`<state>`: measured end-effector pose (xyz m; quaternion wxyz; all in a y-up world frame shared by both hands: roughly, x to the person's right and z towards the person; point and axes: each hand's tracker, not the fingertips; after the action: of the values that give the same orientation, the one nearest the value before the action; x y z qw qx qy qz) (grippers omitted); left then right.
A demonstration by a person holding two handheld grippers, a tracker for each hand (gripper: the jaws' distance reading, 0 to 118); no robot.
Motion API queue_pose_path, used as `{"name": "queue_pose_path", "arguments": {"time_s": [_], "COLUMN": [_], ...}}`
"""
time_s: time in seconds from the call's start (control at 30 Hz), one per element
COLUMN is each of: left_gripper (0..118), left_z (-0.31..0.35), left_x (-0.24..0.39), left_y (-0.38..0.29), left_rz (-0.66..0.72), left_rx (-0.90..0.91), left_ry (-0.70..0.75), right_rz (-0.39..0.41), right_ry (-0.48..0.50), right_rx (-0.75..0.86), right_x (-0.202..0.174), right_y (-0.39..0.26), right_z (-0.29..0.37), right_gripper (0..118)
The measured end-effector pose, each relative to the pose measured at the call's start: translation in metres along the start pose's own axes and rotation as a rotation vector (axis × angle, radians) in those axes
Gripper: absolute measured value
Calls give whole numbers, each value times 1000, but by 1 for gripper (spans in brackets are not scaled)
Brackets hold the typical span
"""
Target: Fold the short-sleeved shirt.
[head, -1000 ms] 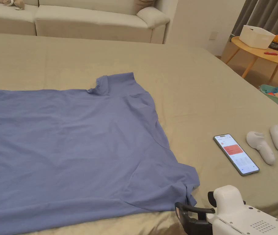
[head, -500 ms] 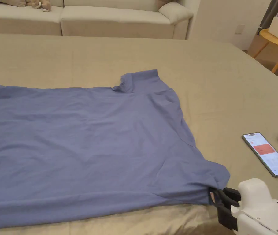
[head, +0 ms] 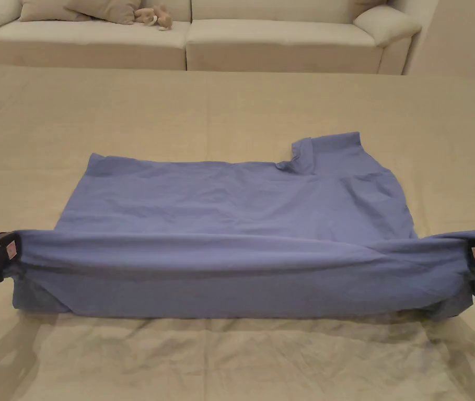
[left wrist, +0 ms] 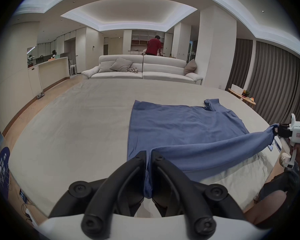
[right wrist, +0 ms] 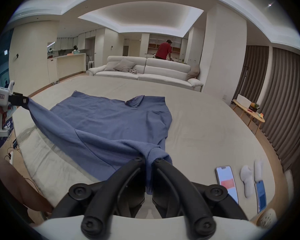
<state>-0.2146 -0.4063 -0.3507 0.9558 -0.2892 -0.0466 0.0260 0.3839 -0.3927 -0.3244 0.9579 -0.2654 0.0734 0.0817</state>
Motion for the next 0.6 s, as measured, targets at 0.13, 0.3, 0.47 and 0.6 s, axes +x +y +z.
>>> {"name": "queue_pose_path", "arguments": {"time_s": [0.13,0.3,0.47,0.6], "left_gripper": [7,7,7,8], "left_z": [-53,-125,-165,-178], "left_x": [-1,-11,-9,-10], "left_y": [23,27,11,3], "left_rz": [-37,-17,7,31], "left_rx": [-56,-201,-295,-329], "left_ry": [19,50,42,39], "right_rz": [-13,61,75,66], "right_ry": [-5,4,-10,-6], "right_rx": [-47,-195,-329,-350], "right_x": [11,14,17,23], "right_y": [30,39,18,1], "right_z": [-54,-121,-172,-196], "right_gripper": [6,6,6,7]}}
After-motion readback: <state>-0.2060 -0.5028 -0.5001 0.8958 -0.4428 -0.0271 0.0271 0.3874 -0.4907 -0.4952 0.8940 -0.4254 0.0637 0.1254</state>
